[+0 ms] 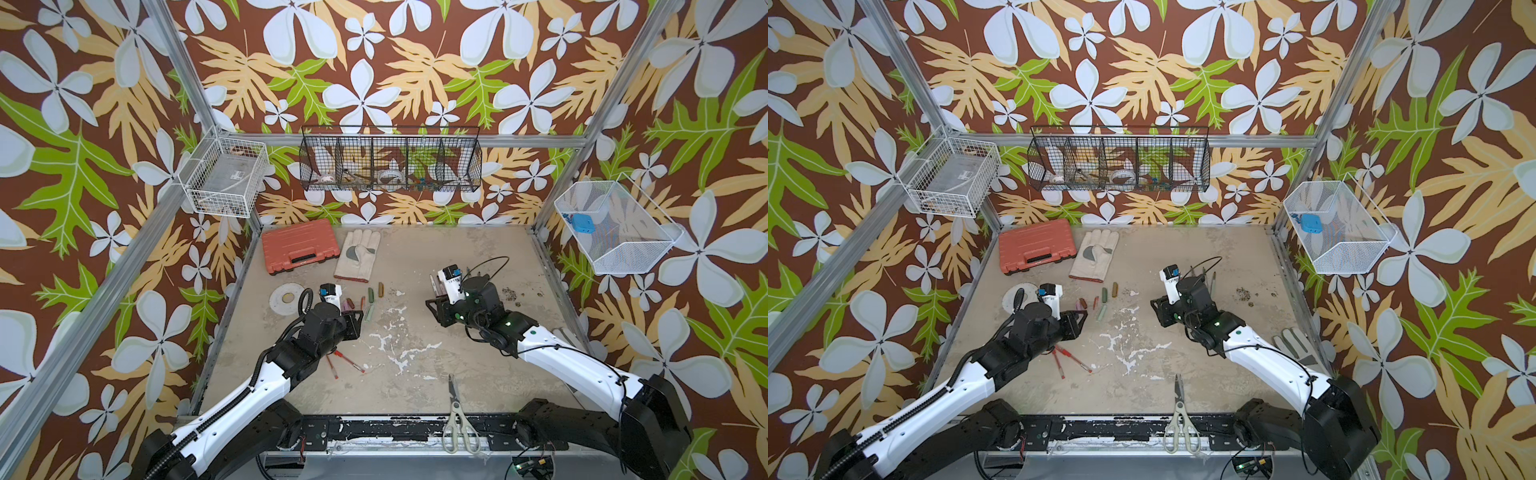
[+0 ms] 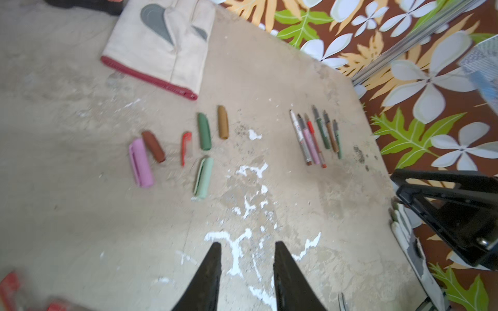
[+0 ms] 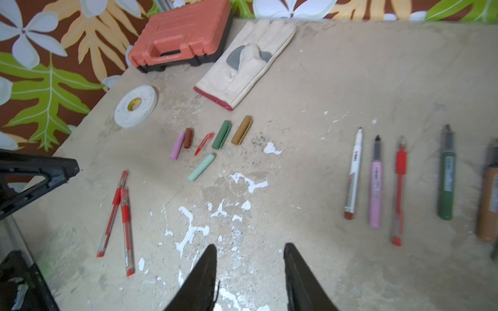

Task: Remove pen caps from pens
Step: Rotate the pen at the center of the table.

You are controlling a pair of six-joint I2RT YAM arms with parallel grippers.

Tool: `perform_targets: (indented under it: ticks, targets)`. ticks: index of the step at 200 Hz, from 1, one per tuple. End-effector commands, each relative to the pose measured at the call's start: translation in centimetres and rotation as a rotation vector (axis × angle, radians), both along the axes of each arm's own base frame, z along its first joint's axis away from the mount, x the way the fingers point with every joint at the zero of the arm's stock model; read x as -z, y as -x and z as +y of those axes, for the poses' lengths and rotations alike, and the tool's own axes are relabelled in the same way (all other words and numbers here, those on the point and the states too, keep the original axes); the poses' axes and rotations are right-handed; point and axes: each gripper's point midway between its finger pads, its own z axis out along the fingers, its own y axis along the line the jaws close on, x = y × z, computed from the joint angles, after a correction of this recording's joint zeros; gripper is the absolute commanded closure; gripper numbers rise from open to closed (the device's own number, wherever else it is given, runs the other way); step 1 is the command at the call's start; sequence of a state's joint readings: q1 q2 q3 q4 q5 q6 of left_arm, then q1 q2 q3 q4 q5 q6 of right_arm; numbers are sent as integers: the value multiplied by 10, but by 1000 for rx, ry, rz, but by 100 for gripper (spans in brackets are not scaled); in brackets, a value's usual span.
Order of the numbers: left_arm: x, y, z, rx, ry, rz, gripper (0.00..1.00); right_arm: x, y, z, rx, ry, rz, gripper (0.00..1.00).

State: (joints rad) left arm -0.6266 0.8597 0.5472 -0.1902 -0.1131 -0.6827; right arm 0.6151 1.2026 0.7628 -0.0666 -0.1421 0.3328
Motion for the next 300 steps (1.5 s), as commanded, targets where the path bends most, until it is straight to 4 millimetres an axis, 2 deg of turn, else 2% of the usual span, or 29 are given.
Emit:
perform_targets:
  ticks: [1, 24, 49, 75, 106, 140, 191, 230, 268, 300]
  targets:
    - [32, 25, 33, -129, -135, 135, 65, -3, 2, 7, -29, -5, -43, 59]
    - [45, 36, 39, -166, -229, 173, 64, -2, 4, 4, -25, 3, -44, 59]
    - [72, 38, 50, -216, -360, 247, 63, -5, 5, 1, -19, 7, -60, 59]
    - [90, 43, 51, -233, -395, 285, 62, -4, 6, -2, -13, 15, -60, 58]
    - [91, 48, 52, -245, -352, 285, 57, -5, 6, -5, -3, 18, -67, 58]
    - [104, 58, 50, -221, -297, 310, 53, -7, 7, -4, -5, 13, -69, 58]
    - [118, 55, 43, -212, -283, 312, 52, -12, 10, -10, 5, 12, -94, 58]
    - [140, 61, 40, -176, -335, 382, 55, -12, 11, -15, 24, 18, -105, 58]
    - [138, 57, 34, -160, -319, 367, 58, -14, 12, -15, 18, 15, -107, 58]
    - [142, 55, 27, -133, -331, 376, 65, -16, 12, -16, 19, 11, -113, 58]
